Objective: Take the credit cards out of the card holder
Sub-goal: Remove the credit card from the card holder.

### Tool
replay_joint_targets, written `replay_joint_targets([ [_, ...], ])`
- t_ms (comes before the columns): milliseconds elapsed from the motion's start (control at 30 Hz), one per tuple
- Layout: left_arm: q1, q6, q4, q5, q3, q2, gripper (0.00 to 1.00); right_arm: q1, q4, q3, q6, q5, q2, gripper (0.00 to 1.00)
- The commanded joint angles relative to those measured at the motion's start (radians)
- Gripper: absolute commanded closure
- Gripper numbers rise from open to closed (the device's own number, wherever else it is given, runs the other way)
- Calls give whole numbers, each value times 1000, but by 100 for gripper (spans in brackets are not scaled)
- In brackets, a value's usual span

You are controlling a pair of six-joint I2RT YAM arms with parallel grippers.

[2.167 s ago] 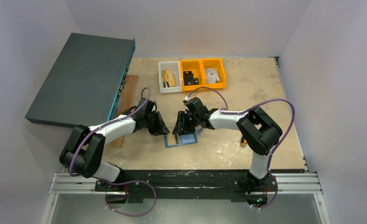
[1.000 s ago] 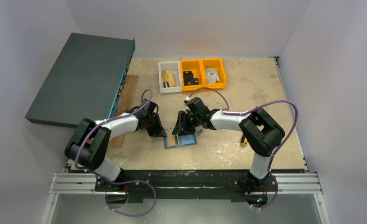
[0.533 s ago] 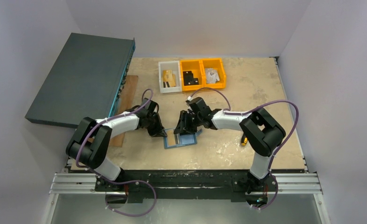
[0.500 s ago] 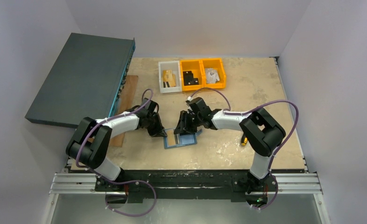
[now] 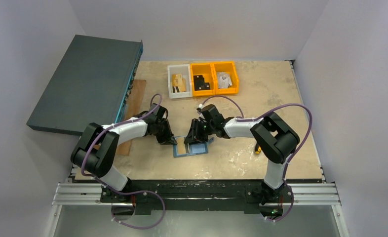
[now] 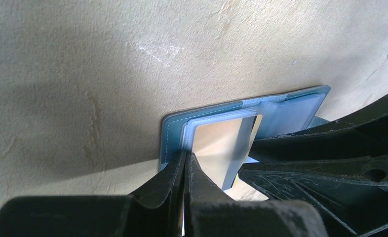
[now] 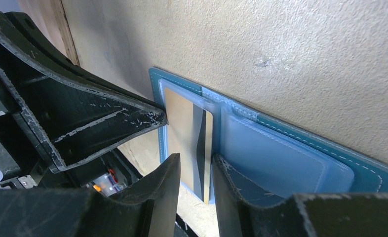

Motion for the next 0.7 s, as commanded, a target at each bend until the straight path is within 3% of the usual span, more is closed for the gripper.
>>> replay_joint_targets([
  [0,-30,-17,-8,-40,1,62,100,3,63,-12,19,-36,-3,70],
  [667,-51,-38,-27,-57,2,96,100,-40,503,-164,200,-213,12,88],
])
